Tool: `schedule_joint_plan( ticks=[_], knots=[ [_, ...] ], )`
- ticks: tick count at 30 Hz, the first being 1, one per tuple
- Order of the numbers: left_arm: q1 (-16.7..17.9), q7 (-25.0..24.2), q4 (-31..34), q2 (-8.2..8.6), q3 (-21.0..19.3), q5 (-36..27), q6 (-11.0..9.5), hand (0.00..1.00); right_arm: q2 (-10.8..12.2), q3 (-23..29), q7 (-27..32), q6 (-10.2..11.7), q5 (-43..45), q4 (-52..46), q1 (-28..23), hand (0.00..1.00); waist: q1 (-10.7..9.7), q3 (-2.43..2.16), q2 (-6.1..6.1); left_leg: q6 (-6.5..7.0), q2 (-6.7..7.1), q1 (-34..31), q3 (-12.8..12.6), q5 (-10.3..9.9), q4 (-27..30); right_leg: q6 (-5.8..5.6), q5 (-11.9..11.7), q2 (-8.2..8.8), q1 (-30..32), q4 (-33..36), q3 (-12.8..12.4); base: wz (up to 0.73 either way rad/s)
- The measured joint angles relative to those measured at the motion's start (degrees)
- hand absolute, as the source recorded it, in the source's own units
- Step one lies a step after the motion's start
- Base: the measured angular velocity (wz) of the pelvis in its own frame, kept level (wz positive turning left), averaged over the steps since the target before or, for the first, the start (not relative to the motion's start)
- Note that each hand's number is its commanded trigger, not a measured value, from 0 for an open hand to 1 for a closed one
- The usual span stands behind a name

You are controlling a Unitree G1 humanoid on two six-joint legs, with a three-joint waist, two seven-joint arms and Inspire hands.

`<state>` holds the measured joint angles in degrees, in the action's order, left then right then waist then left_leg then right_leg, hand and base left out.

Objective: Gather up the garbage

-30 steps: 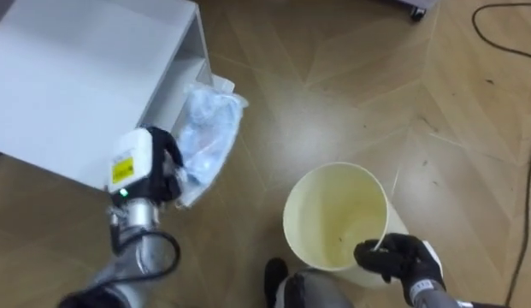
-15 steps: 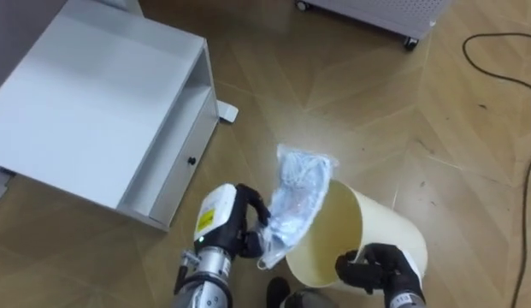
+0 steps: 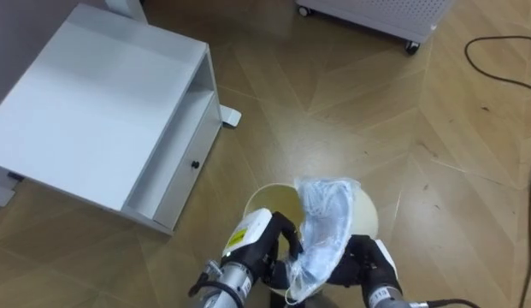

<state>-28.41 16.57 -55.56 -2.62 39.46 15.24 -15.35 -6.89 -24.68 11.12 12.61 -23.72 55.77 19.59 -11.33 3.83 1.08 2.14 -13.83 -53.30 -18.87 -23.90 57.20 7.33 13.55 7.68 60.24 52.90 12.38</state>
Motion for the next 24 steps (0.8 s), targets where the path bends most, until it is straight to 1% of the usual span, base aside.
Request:
schedule_joint_plan(
  ticks=[3, 4, 6, 11, 13, 17, 21, 24],
  knots=[
    [0.1, -1.0, -0.3, -0.26, -0.2, 0.1, 0.0, 1.00, -0.1, -0.1, 0.0, 0.0, 0.0, -0.1, -0.4, 1.00, 0.7, -0.74, -0.30, 0.09, -0.46, 0.3, -0.5, -0.1, 0.2, 0.03, -0.1, -0.45, 0.0, 0.0, -0.4, -0.09],
    [0.3, -1.2, -0.5, -0.61, -0.5, 0.1, 0.0, 1.00, -0.1, -0.3, 0.0, -0.1, 0.1, -0.5, -0.4, 1.00, 0.7, -0.86, -0.50, 0.09, -0.61, 0.7, -1.0, -0.1, 0.2, 0.02, -0.3, -0.69, 0.0, 0.0, -0.8, -0.15],
    [0.9, -1.4, -0.6, -0.89, -0.9, 0.1, 0.0, 1.00, -0.1, -0.7, 0.0, -0.1, 0.4, -0.7, -0.4, 1.00, 0.6, -0.89, -0.53, 0.18, -0.63, 1.2, -1.6, -0.2, 0.0, -0.06, -0.5, -0.78, -0.1, 0.0, -1.4, -0.12],
    [2.4, -2.1, -0.6, -0.90, -1.0, 0.1, 0.0, 1.00, -0.1, -0.7, 0.0, -0.2, 0.9, -0.8, -0.6, 1.00, 0.6, -0.86, -0.57, 0.33, -0.64, 1.4, -2.0, -0.4, 0.0, -0.19, -0.8, -0.77, 0.0, -0.1, -1.7, -0.01],
    [3.2, -2.2, -0.8, -1.26, -1.1, 0.1, 0.0, 1.00, -0.1, -0.8, 0.0, -0.2, 1.0, -1.2, -0.6, 1.00, 0.6, -0.78, -0.71, 0.47, -0.64, 1.8, -2.7, -0.4, -0.3, -0.33, -0.9, -0.70, 0.0, -0.2, -2.1, -0.04],
    [3.3, -2.1, -2.7, -1.50, -1.0, 0.1, 0.0, 1.00, 0.0, -1.4, 0.0, -0.2, 0.9, -2.1, -0.6, 1.00, 0.6, -0.70, -0.90, 0.47, -0.57, 2.0, -2.9, -0.4, -0.5, -0.37, -0.9, -0.70, 0.0, -0.2, -2.3, -0.01],
    [3.2, -1.7, -5.1, -2.67, -1.0, 0.1, -0.1, 1.00, -0.1, -2.0, 0.0, -0.2, 0.9, -2.7, -0.6, 1.00, 0.5, -0.62, -1.07, 0.43, -0.65, 2.0, -2.9, -0.4, -0.5, -0.39, -0.9, -0.79, 0.0, -0.3, -2.3, 0.00],
    [4.0, -0.7, -6.8, -3.72, -1.0, 0.0, -0.1, 1.00, -0.2, -2.2, -0.1, -0.2, 1.1, -3.2, -0.6, 1.00, 0.6, -0.61, -1.11, 0.54, -0.65, 2.0, -2.9, -0.5, -0.5, -0.46, -0.9, -0.79, 0.0, -0.3, -2.3, 0.00]
  ],
)
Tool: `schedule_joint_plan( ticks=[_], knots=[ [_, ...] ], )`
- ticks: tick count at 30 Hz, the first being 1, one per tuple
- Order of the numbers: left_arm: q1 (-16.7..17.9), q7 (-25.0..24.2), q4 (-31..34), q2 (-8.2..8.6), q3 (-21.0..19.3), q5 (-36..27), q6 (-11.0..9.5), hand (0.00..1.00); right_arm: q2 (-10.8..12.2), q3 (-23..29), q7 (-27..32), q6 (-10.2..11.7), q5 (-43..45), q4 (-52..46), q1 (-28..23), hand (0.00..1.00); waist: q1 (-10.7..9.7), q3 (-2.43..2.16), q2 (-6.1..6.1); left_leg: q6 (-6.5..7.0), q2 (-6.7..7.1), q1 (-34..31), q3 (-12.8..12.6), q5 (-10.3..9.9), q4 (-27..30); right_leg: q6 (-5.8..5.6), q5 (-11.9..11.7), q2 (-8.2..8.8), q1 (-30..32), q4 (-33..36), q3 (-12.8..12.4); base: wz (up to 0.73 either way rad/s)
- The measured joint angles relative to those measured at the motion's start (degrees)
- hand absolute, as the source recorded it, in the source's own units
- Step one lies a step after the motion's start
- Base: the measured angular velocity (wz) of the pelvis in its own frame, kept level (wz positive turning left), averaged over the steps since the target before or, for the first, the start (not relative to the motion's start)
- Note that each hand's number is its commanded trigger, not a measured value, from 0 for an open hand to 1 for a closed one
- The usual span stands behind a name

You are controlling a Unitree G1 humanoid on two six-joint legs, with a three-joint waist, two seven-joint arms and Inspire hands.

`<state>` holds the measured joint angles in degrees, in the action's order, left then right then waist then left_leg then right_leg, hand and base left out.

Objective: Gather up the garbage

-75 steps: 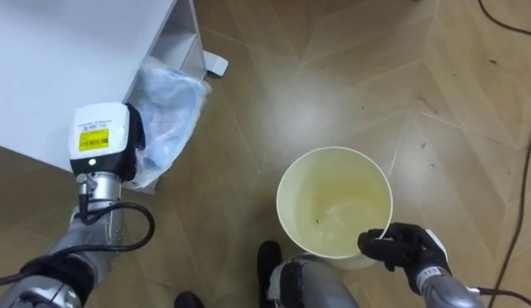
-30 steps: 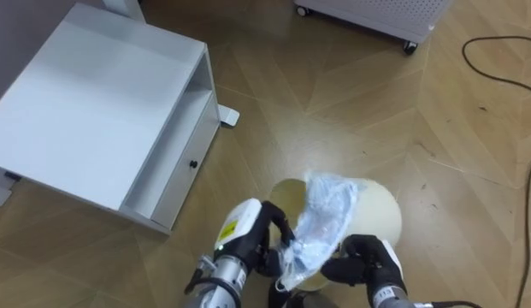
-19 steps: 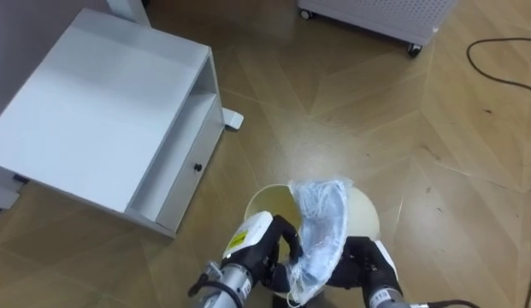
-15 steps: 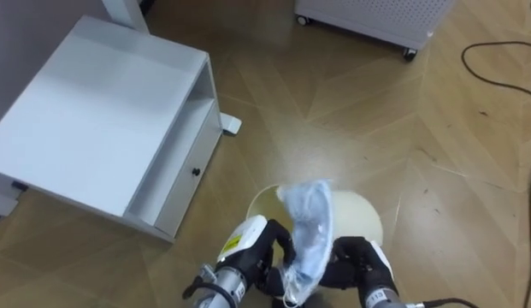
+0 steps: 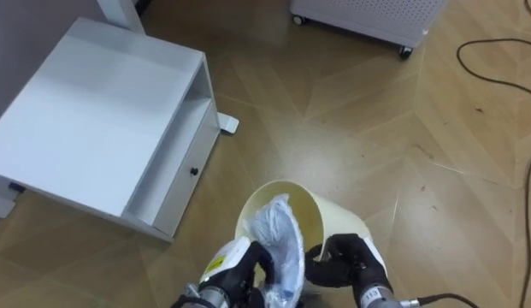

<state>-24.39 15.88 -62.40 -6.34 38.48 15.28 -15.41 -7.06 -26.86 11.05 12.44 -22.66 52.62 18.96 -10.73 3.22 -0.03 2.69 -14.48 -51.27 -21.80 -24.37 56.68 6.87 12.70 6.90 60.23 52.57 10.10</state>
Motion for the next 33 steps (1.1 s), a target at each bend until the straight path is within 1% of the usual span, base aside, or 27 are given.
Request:
schedule_joint_plan(
  ticks=[4, 6, 8, 10, 14, 16, 21, 25, 26, 28, 30, 33],
  knots=[
    [2.0, 1.0, 0.0, -1.83, -0.1, 0.2, 0.0, 1.00, -0.4, 0.1, -0.5, 0.0, 0.5, -1.3, 0.0, 1.00, 0.3, 0.00, 0.01, 0.05, -0.01, -0.2, 0.0, -0.1, 0.0, -0.09, 0.1, 0.13, 0.1, 0.0, 0.1, 0.00],
    [2.1, 1.2, 0.0, -2.40, -0.3, 0.3, 0.0, 1.00, -0.6, 0.2, -0.8, 0.0, 0.5, -1.8, -0.1, 1.00, 0.4, -0.01, 0.03, 0.10, 0.00, -0.3, 0.1, 0.0, 0.0, -0.09, 0.1, 0.17, 0.2, 0.0, 0.1, 0.00],
    [2.1, 1.4, 0.2, -2.35, -1.5, 0.6, 0.0, 1.00, -0.6, 0.7, -1.3, 0.0, 0.7, -1.9, -0.1, 1.00, 0.8, -0.03, 0.05, 0.11, 0.01, -0.6, 0.2, 0.0, 0.1, -0.08, 0.1, 0.19, 0.4, 0.0, 0.2, 0.00],
    [1.9, 1.4, 0.6, -2.09, -2.3, 0.7, 0.0, 1.00, -0.7, 1.3, -1.6, 0.0, 0.7, -2.1, -0.1, 1.00, 1.8, -0.05, 0.11, 0.14, -0.03, -1.1, 0.3, 0.0, 0.3, -0.06, 0.0, 0.18, 0.8, 0.1, 0.3, 0.00],
    [1.9, 1.5, 0.6, -1.55, -2.9, 0.8, 0.0, 1.00, -1.1, 1.2, -2.5, 0.0, 1.2, -2.3, -0.2, 1.00, 3.2, -0.06, 0.11, 0.15, -0.18, -1.2, 0.4, 0.0, 0.5, -0.05, 0.0, 0.05, 0.8, 0.1, 0.4, 0.00],
    [2.0, 1.5, 0.5, -1.35, -3.4, 2.0, 0.0, 1.00, -1.3, 1.2, -2.6, 0.0, 2.5, -3.1, -0.6, 1.00, 3.8, -0.06, 0.11, 0.18, -0.24, -1.2, 0.4, 0.0, 0.6, -0.05, 0.0, 0.02, 0.8, 0.1, 0.4, 0.00],
    [2.1, 1.5, 0.5, -1.55, -3.4, 2.8, 0.1, 1.00, -1.3, 1.1, -4.3, -0.1, 3.0, -4.7, -1.1, 1.00, 4.2, -0.05, 0.10, 0.19, -0.23, -1.1, 0.4, 0.0, 0.7, -0.04, 0.0, 0.07, 0.7, 0.2, 0.4, 0.00],
    [2.0, 1.5, 0.5, -1.74, -4.9, 7.0, 0.1, 1.00, -1.3, 1.1, -5.3, -0.1, 5.3, -4.9, -1.1, 1.00, 4.6, -0.04, 0.08, 0.19, -0.19, -1.0, 0.5, 0.0, 0.7, -0.01, 0.0, 0.08, 0.5, 0.3, 0.4, 0.00],
    [2.0, 1.5, 0.5, -1.80, -5.0, 7.1, 0.1, 1.00, -1.2, 1.1, -5.7, -0.1, 5.6, -5.0, -1.1, 1.00, 4.6, -0.04, 0.07, 0.19, -0.16, -1.0, 0.5, 0.0, 0.7, -0.02, 0.0, 0.09, 0.5, 0.3, 0.4, 0.00],
    [2.0, 1.5, 0.5, -2.09, -5.6, 8.0, 0.1, 1.00, -1.2, 1.1, -6.5, -0.1, 7.5, -5.0, -1.1, 1.00, 4.5, 0.02, -0.01, 0.19, 0.06, -1.0, 0.6, 0.0, 0.7, -0.06, 0.0, 0.19, 0.5, 0.3, 0.4, 0.00],
    [1.8, 1.5, 0.4, -2.32, -5.7, 8.0, 0.1, 1.00, -1.2, 1.0, -7.0, -0.1, 8.0, -5.0, -1.1, 1.00, 4.5, 0.04, -0.05, 0.20, 0.09, -1.0, 0.6, 0.0, 0.6, -0.09, 0.0, 0.26, 0.5, 0.3, 0.4, 0.00],
    [1.5, 1.5, 0.4, -2.77, -5.7, 8.0, 0.1, 1.00, -1.2, 0.9, -7.7, -0.1, 8.0, -5.1, -1.1, 1.00, 4.5, 0.21, -0.32, 0.24, 0.10, -1.1, 0.6, -0.1, 0.6, -0.11, 0.0, 0.33, 0.5, 0.3, 0.5, 0.00]
  ],
)
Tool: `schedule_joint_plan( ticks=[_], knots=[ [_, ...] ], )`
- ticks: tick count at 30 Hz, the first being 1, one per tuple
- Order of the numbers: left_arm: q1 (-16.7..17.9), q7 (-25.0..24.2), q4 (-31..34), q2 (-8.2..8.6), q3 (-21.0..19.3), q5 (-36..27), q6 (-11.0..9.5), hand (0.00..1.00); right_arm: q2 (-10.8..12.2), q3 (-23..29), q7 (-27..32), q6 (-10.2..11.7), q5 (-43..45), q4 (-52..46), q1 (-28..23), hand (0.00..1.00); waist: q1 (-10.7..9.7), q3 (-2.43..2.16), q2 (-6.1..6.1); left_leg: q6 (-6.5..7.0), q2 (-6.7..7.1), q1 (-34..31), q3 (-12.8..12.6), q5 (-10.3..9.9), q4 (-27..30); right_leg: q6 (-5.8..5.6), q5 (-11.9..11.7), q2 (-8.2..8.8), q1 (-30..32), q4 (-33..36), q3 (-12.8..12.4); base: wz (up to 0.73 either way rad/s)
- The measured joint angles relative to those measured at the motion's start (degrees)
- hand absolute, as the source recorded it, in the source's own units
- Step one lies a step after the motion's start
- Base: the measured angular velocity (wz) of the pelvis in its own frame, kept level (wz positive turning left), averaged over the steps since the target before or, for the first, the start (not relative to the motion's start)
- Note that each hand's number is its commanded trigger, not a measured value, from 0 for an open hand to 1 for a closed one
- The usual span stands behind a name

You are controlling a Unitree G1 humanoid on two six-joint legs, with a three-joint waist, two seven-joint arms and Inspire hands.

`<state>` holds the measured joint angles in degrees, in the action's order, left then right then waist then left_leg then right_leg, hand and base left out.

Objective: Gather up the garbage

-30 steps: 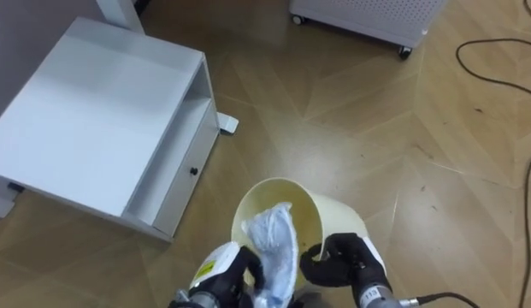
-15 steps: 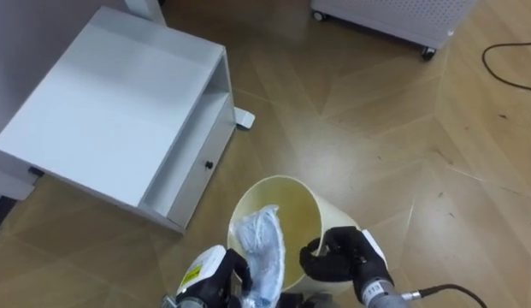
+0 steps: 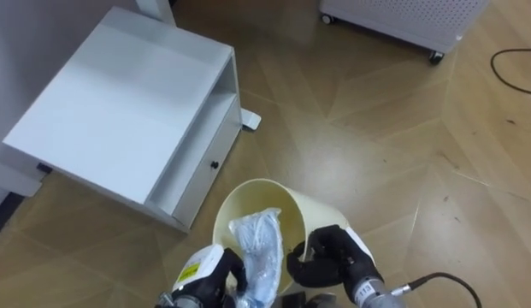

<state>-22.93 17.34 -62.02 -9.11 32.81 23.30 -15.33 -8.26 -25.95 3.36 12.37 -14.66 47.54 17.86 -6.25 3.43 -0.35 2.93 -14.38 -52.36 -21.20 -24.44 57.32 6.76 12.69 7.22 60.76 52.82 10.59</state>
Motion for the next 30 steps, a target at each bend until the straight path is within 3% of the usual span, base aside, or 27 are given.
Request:
schedule_joint_plan(
  ticks=[1, 2, 3, 4, 9, 18, 25, 30],
  knots=[
    [-0.1, 0.0, 0.0, -0.18, 0.0, 0.0, 0.0, 1.00, 0.0, 0.0, -0.5, 0.0, 0.0, -0.1, 0.0, 1.00, 0.0, 0.04, -0.06, 0.01, 0.01, -0.1, 0.0, 0.0, 0.0, 0.00, 0.0, 0.03, 0.1, 0.0, 0.1, 0.00],
    [-0.1, 0.0, 0.0, -0.27, 0.0, 0.0, 0.0, 0.87, 0.0, 0.0, -0.6, 0.0, 0.1, -0.2, 0.0, 1.00, -0.1, 0.04, -0.06, 0.03, 0.00, -0.1, 0.0, 0.0, 0.0, -0.02, 0.0, 0.03, 0.1, 0.0, 0.1, 0.00],
    [-0.2, 0.0, -0.3, -0.41, 0.0, 0.0, 0.0, 0.21, 0.0, 0.0, -0.9, 0.0, 0.5, -0.3, 0.0, 1.00, -0.1, 0.05, -0.04, 0.05, 0.00, -0.2, 0.1, 0.0, 0.0, -0.03, 0.0, 0.01, 0.1, -0.1, 0.1, 0.00],
    [-0.3, 0.0, -0.7, -0.54, 0.0, 0.1, 0.0, 0.00, 0.0, 0.0, -1.0, 0.0, 0.9, -0.4, 0.0, 1.00, -0.1, 0.06, -0.02, 0.06, -0.01, -0.2, 0.1, 0.0, 0.0, -0.04, 0.0, 0.00, 0.1, -0.1, 0.1, 0.00],
    [-1.8, 0.1, -2.2, -0.89, -1.1, 1.7, 0.2, 0.00, -0.1, 0.0, -1.0, 0.0, 1.2, -1.7, -0.1, 1.00, 0.1, 0.19, 0.18, 0.08, -0.12, -0.5, 0.2, 0.0, 0.0, -0.09, 0.0, -0.11, 0.2, -0.3, 0.3, 0.00],
    [-5.5, 1.1, -3.0, -1.25, -1.6, 2.3, 1.8, 0.00, -0.3, -0.4, -1.4, -0.5, 0.9, -2.4, -0.1, 1.00, 0.3, 0.87, 1.29, 0.04, -0.03, -1.0, 0.6, 0.0, -0.6, -0.21, 0.0, -0.12, 0.4, -1.0, 0.7, 0.00],
    [-6.6, 1.1, -3.0, -1.42, -2.9, 2.6, 3.2, 0.00, -0.3, -0.4, -3.1, -2.3, 0.6, -2.5, 0.2, 1.00, 0.4, 0.87, 1.30, 0.01, 0.02, -1.0, 0.6, 0.1, -0.7, -0.23, 0.2, -0.10, 0.4, -1.0, 0.7, 0.00],
    [-6.6, 1.1, -3.0, -1.55, -2.9, 2.7, 3.8, 0.00, -0.4, -0.9, -3.4, -2.5, 0.7, -2.9, 0.2, 1.00, 0.3, 0.87, 1.30, -0.01, 0.04, -0.9, 0.6, 0.1, -0.6, -0.23, 0.2, -0.08, 0.4, -0.9, 0.7, 0.00]
  ],
)
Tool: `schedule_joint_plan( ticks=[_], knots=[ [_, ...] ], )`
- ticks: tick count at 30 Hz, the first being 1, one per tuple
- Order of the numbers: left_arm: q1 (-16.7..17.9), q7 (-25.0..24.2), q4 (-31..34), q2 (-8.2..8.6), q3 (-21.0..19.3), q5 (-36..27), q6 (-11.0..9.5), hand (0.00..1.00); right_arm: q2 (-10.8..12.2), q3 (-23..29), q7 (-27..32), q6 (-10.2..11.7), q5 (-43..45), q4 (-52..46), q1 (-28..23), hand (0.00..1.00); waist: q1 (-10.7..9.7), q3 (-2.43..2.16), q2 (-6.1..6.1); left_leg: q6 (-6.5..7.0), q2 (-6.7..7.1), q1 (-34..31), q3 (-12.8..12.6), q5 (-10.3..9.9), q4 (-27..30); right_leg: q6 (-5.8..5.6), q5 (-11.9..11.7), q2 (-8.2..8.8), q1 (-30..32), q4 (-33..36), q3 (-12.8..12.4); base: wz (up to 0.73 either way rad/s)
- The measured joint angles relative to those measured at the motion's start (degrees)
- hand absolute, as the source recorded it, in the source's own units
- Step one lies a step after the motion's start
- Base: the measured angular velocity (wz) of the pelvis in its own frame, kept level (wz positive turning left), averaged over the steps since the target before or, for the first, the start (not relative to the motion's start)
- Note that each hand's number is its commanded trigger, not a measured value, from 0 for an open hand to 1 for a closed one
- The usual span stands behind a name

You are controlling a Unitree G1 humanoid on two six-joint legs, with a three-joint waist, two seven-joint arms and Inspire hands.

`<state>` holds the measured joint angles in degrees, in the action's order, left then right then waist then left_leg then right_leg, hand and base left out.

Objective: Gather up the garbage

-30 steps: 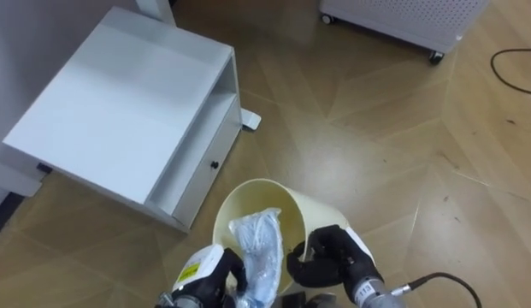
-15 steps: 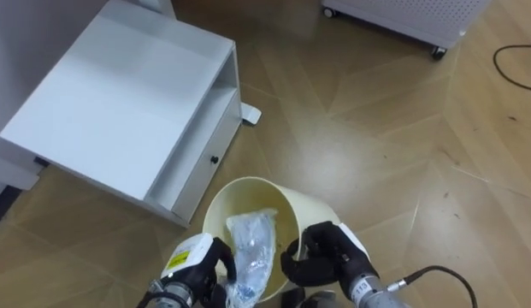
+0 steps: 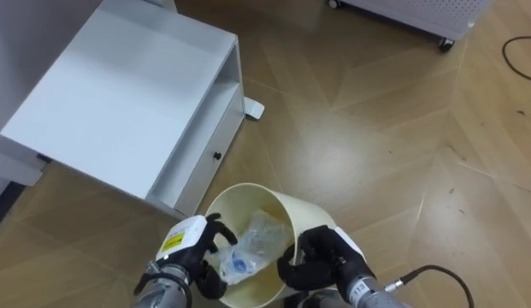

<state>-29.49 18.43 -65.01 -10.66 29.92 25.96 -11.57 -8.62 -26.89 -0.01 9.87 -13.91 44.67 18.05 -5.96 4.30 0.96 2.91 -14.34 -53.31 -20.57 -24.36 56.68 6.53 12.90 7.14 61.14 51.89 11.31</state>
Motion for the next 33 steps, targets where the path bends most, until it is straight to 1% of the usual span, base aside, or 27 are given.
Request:
schedule_joint_plan(
  ticks=[8, 10, 14, 15, 17, 18, 20, 22, 24, 25, 26, 28, 29, 30, 31, 32, 33],
  knots=[
    [0.0, 0.2, 0.3, -0.06, 0.0, 0.0, 0.0, 0.00, 0.0, -0.1, 0.0, 0.0, 0.2, -0.5, -0.1, 1.00, 0.0, -0.01, 0.02, -0.01, 0.00, 0.0, 0.0, 0.0, 0.0, 0.00, 0.0, -0.02, 0.0, -0.1, 0.0, 0.00],
    [0.0, 0.3, 0.7, -0.06, -0.6, 0.0, 0.0, 0.00, 0.0, -0.1, 0.0, 0.0, 0.3, -0.5, -0.1, 1.00, 0.0, -0.04, 0.06, -0.02, -0.03, 0.1, 0.0, 0.0, 0.0, 0.01, 0.0, -0.03, -0.2, -0.1, 0.1, 0.00],
    [0.0, 2.3, 0.8, -0.06, -0.7, -0.5, -0.2, 0.00, -0.1, -0.1, 0.2, 0.0, 0.2, -0.5, -0.5, 1.00, 0.0, -0.04, 0.10, -0.06, -0.19, 1.0, 0.4, 0.0, -0.2, 0.00, 0.0, -0.24, -1.5, -0.6, 0.5, 0.00],
    [0.0, 2.8, 0.8, -0.06, -0.7, -0.5, -0.5, 0.00, -0.2, -0.1, 0.2, 0.0, 0.2, -0.5, -0.9, 1.00, 0.0, -0.08, 0.36, -0.11, -0.33, 1.4, 0.7, 0.0, -0.3, 0.00, -0.1, -0.35, -2.3, -1.2, 0.9, 0.00],
    [0.1, 3.9, 0.8, -0.07, -0.7, -0.6, -1.1, 0.00, -0.4, -0.1, 0.1, 0.0, 0.2, -0.4, -1.5, 1.00, 0.0, 0.00, 0.61, -0.14, -0.40, 2.7, 0.6, 0.1, -0.9, -0.15, -0.3, -0.60, -3.7, -2.0, 0.9, -0.02],
    [0.6, 4.5, 1.0, -0.04, -0.7, -0.7, -1.7, 0.00, -0.5, 0.0, 0.1, 0.1, 0.2, -0.4, -2.1, 1.00, 0.0, -0.06, 0.84, -0.19, -0.34, 4.0, 0.3, 0.1, -1.6, -0.31, -0.5, -0.74, -4.9, -2.7, 0.8, -0.09],
    [2.2, 5.9, 2.6, -0.10, -0.8, -0.6, -2.4, 0.00, -0.9, 0.0, 0.2, 0.2, 0.2, -0.4, -3.3, 1.00, 0.0, -0.09, 0.84, -0.29, 0.07, 6.6, -0.4, 0.2, -3.1, -0.64, -0.6, -0.85, -6.9, -3.7, 0.2, -0.09],
    [4.3, 8.0, 5.5, -0.15, -0.8, -0.5, -3.6, 0.00, -1.3, 0.2, 0.4, 0.3, 0.2, -0.4, -4.4, 1.00, -0.1, -0.16, 0.97, -0.45, 0.58, 9.3, -1.2, 0.4, -5.1, -0.97, -0.7, -0.86, -8.9, -5.0, -0.2, -0.08],
    [5.6, 8.8, 7.6, 0.09, -0.8, -0.6, -4.3, 0.00, -1.3, 1.0, 0.5, 0.3, -0.2, -0.4, -5.3, 1.00, -0.3, -0.21, 0.91, -0.61, 1.24, 11.1, -1.6, 0.8, -6.6, -1.07, -0.7, -0.45, -10.5, -5.8, -0.1, -0.02],
    [6.4, 9.0, 8.2, 0.31, -0.8, -0.7, -5.0, 0.00, -1.3, 1.4, 0.6, 0.3, -0.9, -0.4, -6.1, 1.00, -0.2, -0.24, 0.84, -0.73, 1.36, 12.7, -1.9, 0.8, -7.6, -1.15, -0.7, -0.47, -11.8, -6.5, 0.0, -0.04],
    [7.1, 9.1, 8.7, 0.37, -0.8, -0.9, -5.2, 0.00, -1.4, 1.5, 0.5, 0.3, -1.3, -0.4, -6.4, 1.00, -0.3, -0.25, 0.75, -0.76, 1.39, 13.6, -2.3, 0.9, -8.1, -1.19, -0.7, -0.48, -12.6, -6.9, 0.0, -0.13],
    [9.6, 9.6, 9.5, 0.88, -1.0, -1.8, -6.6, 0.00, -1.5, 3.3, 0.4, 0.5, -2.2, -0.4, -7.6, 1.00, -0.4, -0.35, 0.64, -1.16, 2.23, 17.3, -3.2, 1.1, -10.7, -1.47, -0.7, -0.27, -15.5, -8.4, -0.1, -0.15],
    [9.9, 9.6, 9.6, 0.89, -1.2, -1.8, -6.9, 0.00, -1.6, 3.6, 0.5, 0.6, -2.4, -0.4, -7.8, 1.00, -0.4, -0.34, 0.59, -1.17, 2.30, 18.1, -3.5, 1.2, -11.2, -1.53, -0.8, -0.27, -16.1, -8.8, -0.1, -0.08],
    [10.4, 9.7, 9.6, 0.95, -1.6, -1.7, -7.4, 0.00, -1.9, 4.2, 0.5, 0.8, -2.6, -0.4, -8.0, 1.00, -0.5, -0.46, 0.46, -1.24, 2.46, 19.3, -3.7, 1.5, -12.2, -1.75, -0.9, -0.41, -17.3, -9.7, -0.1, 0.00],
    [10.6, 9.8, 9.6, 0.99, -1.9, -1.7, -7.5, 0.00, -2.0, 4.7, 0.5, 0.8, -2.6, -0.4, -8.1, 1.00, -0.6, -0.48, 0.42, -1.31, 2.80, 20.0, -3.7, 1.6, -12.9, -1.86, -1.0, -0.47, -18.0, -10.3, -0.1, 0.00],
    [11.3, 10.0, 9.6, 0.97, -2.4, -1.8, -7.8, 0.00, -2.1, 5.5, 0.5, 0.9, -2.6, -0.4, -8.5, 1.00, -0.9, -0.61, 0.28, -1.47, 3.16, 21.9, -3.7, 2.1, -14.5, -2.12, -1.2, -0.58, -19.8, -11.5, -0.1, 0.00],
    [12.2, 10.1, 9.7, 0.92, -2.9, -2.9, -8.5, 0.00, -2.2, 6.1, 0.6, 1.3, -2.6, -0.4, -9.1, 1.00, -1.2, -0.83, 0.16, -1.66, 3.57, 24.0, -3.7, 2.4, -16.2, -2.38, -1.5, -0.81, -22.0, -13.1, -0.1, 0.00]
  ],
)
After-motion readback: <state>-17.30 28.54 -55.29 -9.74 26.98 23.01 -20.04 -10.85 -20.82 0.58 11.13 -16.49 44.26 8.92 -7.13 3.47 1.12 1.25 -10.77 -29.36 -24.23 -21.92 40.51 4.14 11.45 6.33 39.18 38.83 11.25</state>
